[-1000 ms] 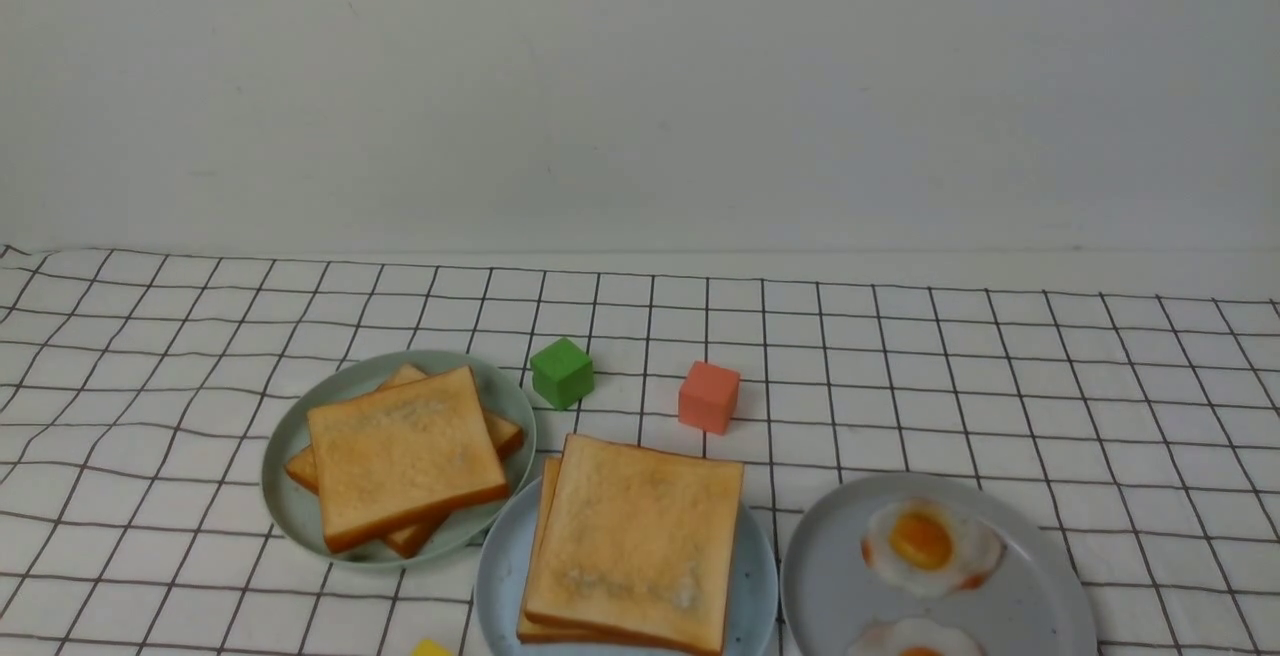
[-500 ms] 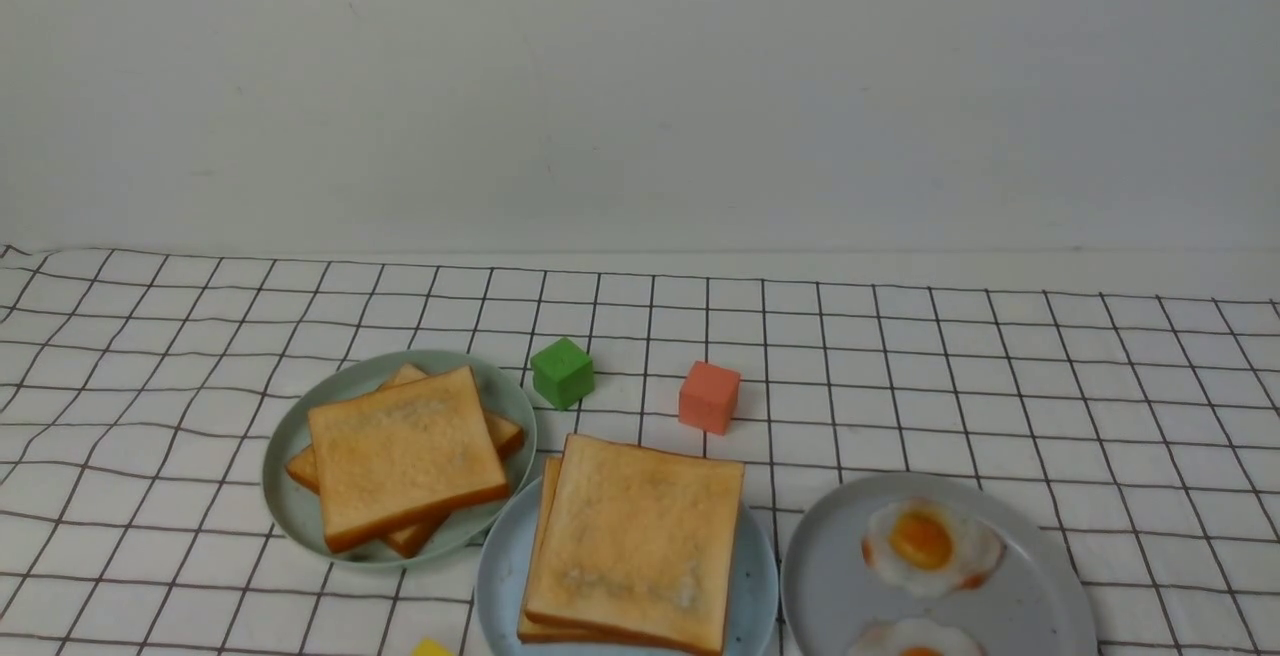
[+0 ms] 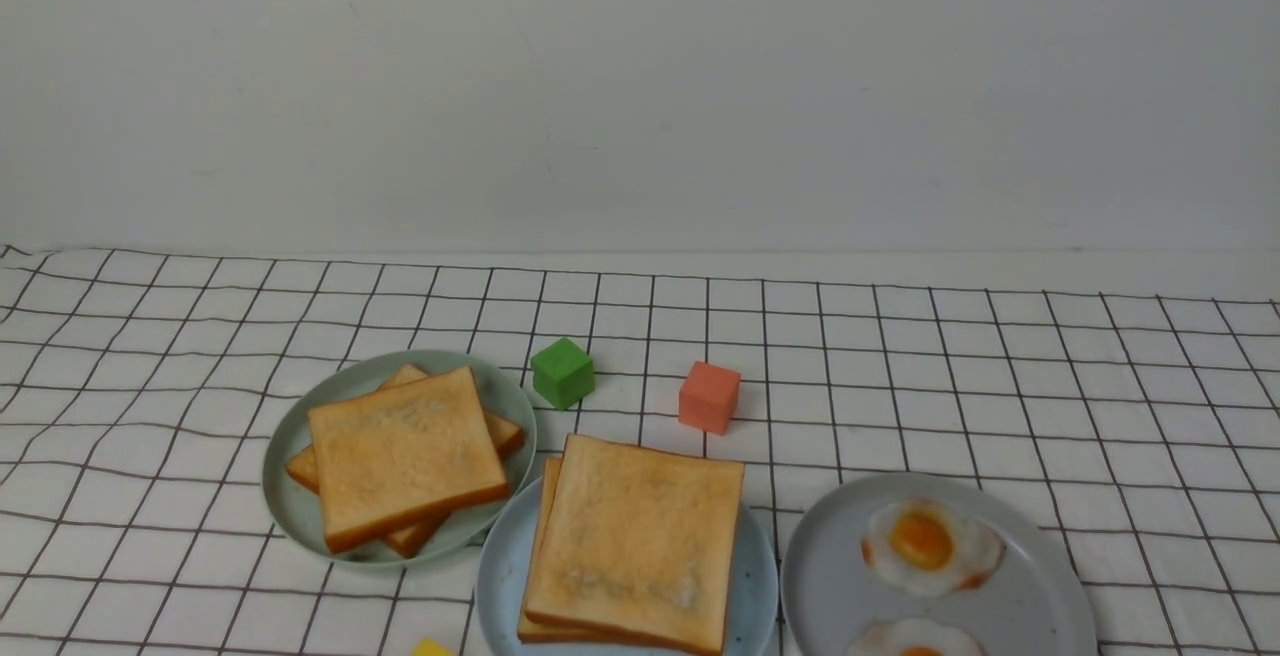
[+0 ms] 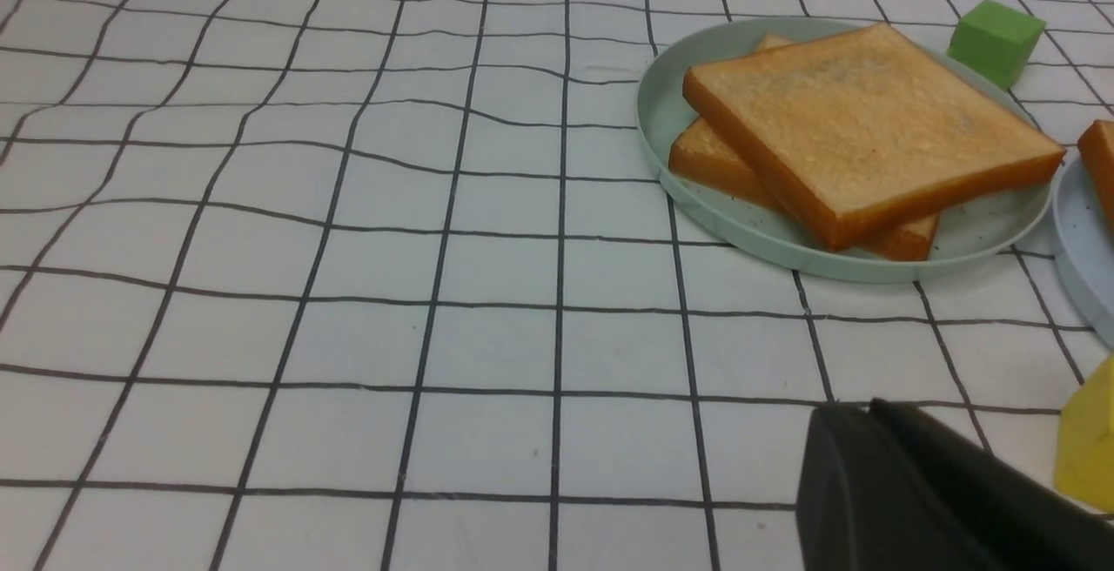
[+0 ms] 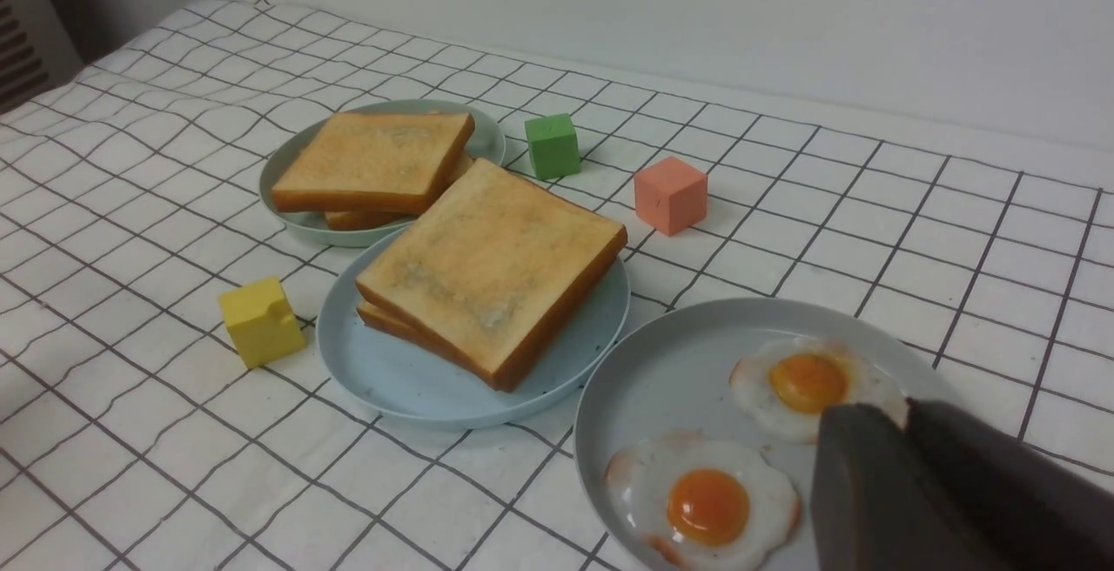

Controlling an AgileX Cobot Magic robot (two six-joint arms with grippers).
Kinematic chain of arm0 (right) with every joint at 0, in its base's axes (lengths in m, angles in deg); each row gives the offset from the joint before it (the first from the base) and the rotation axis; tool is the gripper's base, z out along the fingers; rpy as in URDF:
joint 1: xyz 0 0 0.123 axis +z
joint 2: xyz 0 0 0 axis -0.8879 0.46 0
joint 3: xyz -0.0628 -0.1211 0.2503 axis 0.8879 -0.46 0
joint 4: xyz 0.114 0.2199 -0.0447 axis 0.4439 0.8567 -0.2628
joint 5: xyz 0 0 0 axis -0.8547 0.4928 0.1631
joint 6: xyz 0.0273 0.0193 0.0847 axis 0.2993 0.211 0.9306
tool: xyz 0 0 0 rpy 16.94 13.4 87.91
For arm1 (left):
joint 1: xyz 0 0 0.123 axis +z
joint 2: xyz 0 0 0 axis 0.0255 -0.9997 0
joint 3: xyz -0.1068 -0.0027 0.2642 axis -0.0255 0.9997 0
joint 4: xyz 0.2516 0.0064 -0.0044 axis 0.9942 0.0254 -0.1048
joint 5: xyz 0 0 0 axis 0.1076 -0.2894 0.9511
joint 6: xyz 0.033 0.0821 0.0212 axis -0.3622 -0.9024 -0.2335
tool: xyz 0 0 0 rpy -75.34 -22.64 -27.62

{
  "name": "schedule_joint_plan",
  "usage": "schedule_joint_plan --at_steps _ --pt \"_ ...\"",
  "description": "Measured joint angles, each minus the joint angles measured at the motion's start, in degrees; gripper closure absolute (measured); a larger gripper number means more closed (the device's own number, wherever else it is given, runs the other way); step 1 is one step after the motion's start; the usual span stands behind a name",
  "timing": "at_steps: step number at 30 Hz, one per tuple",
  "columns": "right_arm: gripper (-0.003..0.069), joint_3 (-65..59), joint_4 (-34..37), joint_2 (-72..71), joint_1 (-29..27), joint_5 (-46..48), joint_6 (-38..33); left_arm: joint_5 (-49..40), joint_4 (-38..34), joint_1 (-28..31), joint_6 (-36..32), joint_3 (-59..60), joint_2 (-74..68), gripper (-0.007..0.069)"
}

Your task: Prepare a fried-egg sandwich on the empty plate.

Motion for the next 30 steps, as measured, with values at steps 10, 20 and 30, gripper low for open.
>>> schedule_joint_plan --at_steps 10,20,30 --pt "0.0557 0.0 0.0 0.0 0.0 0.0 0.0 0.0 -0.2 0.0 0.0 0.0 0.0 0.0587" --pt "0.0553 0.0 0.0 0.0 0.0 0.0 0.0 0.0 -0.3 0.0 0.0 0.0 0.0 0.0578" --pt "0.0543 0.0 0.0 0.0 -0.1 0.0 0.0 0.0 -0.3 0.0 0.0 0.0 0.0 0.0574"
